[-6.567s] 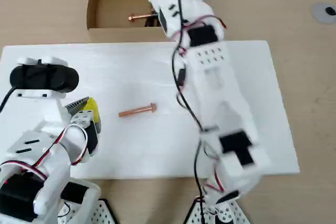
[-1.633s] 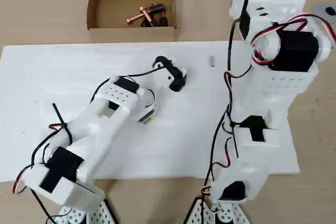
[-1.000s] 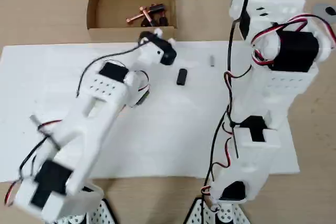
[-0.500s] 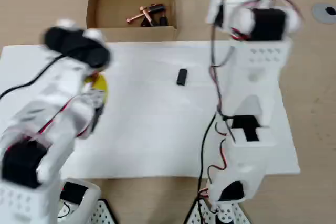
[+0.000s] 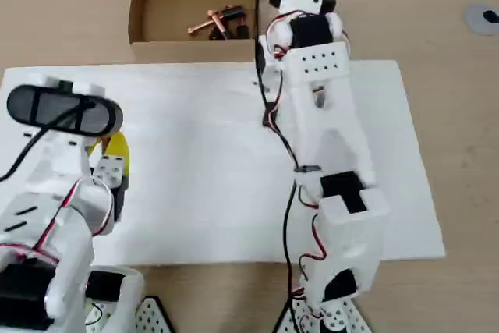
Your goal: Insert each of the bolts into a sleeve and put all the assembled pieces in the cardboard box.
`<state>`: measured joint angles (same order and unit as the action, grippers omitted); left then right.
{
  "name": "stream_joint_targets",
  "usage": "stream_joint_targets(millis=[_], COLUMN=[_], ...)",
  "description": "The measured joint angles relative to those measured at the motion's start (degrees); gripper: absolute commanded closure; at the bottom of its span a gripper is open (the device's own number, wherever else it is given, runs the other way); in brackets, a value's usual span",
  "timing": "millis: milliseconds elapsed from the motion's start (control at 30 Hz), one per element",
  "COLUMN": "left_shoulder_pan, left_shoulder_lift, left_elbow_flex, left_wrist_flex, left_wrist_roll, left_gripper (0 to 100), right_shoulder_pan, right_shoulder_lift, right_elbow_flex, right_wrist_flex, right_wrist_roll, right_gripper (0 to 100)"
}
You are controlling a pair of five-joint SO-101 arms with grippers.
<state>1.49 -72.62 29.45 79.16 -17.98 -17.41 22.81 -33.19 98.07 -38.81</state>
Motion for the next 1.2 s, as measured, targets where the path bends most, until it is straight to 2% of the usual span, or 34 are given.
stream_joint_targets(millis=[433, 667, 967, 1067, 1200], left_shoulder_pan=[0.0, 0.18, 0.18, 0.18, 0.18], left_shoulder_lift=[-6.15, -6.33, -5.89, -6.15, -10.11], left_elbow_flex=[2.9, 3.78, 7.12, 7.21, 7.74], left_wrist_flex=[0.0, 0.0, 0.0, 0.0, 0.0], left_wrist_roll=[0.53, 0.44, 0.53, 0.53, 0.53], left_gripper=[99, 99, 99, 99, 99], right_shoulder_pan=[0.0, 0.0, -4.13, -4.13, -4.13], right_shoulder_lift=[0.0, 0.0, 5.45, 6.24, 7.12], right_elbow_flex=[18.29, 20.4, 20.4, 20.4, 20.4], right_wrist_flex=[-11.52, -14.42, -19.43, -22.68, -26.46], right_wrist_roll=[1.93, 2.29, 2.46, 2.46, 2.64], right_gripper=[63.4, 63.4, 63.7, 68.1, 79.3])
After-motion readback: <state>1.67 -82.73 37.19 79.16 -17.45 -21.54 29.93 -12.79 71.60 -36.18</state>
